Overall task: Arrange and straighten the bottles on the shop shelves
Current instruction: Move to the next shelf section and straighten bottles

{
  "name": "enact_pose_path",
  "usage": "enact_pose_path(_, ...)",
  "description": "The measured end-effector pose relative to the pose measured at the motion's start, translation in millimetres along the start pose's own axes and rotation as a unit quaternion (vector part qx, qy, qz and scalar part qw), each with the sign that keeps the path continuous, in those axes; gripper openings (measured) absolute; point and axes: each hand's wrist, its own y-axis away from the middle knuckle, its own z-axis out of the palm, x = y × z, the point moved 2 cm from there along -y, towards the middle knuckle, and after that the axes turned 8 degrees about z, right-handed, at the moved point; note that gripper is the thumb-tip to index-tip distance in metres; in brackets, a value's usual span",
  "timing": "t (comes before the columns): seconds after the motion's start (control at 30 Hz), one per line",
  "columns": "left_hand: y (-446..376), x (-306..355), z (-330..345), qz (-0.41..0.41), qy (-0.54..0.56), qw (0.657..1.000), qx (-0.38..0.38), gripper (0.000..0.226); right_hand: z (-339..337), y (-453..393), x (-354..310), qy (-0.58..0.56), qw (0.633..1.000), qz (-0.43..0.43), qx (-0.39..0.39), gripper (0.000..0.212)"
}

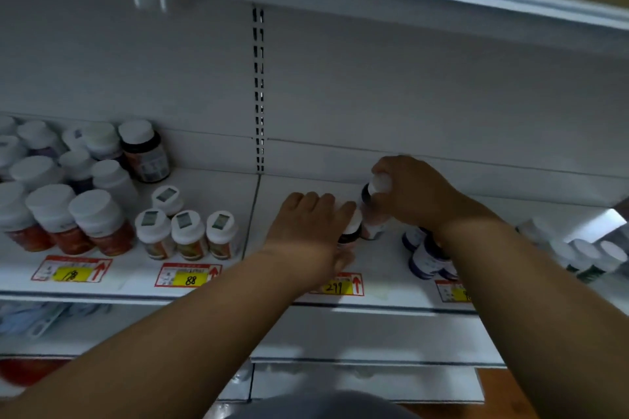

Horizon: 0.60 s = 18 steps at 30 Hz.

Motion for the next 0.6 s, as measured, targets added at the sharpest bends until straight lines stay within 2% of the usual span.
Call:
enact_pose_path(0.13, -2, 1, 8, -0.003, -0.037, 0.999, -0.023, 0.07, 19, 16, 17, 0.001, 0.998, 0.021, -0.055, 0.039)
enact_pose_path(0.33, 1, 0, 13, 0.019, -0.061, 0.998, 0.014, 0.062, 31, 27, 18, -0.018, 0.996, 0.022, -0.084, 0.057)
enact_pose_path(0.5, 1, 1, 14, 0.016, -0.055, 0.998, 0.008, 0.066, 31, 29, 18, -0.014, 0.995, 0.02, -0.099, 0.059)
enact_pose_path(0.6, 2, 1, 10, 0.01, -0.026, 0.999, 0.033, 0.063, 24, 26, 12, -0.025, 0.995, 0.013, -0.093, 0.059)
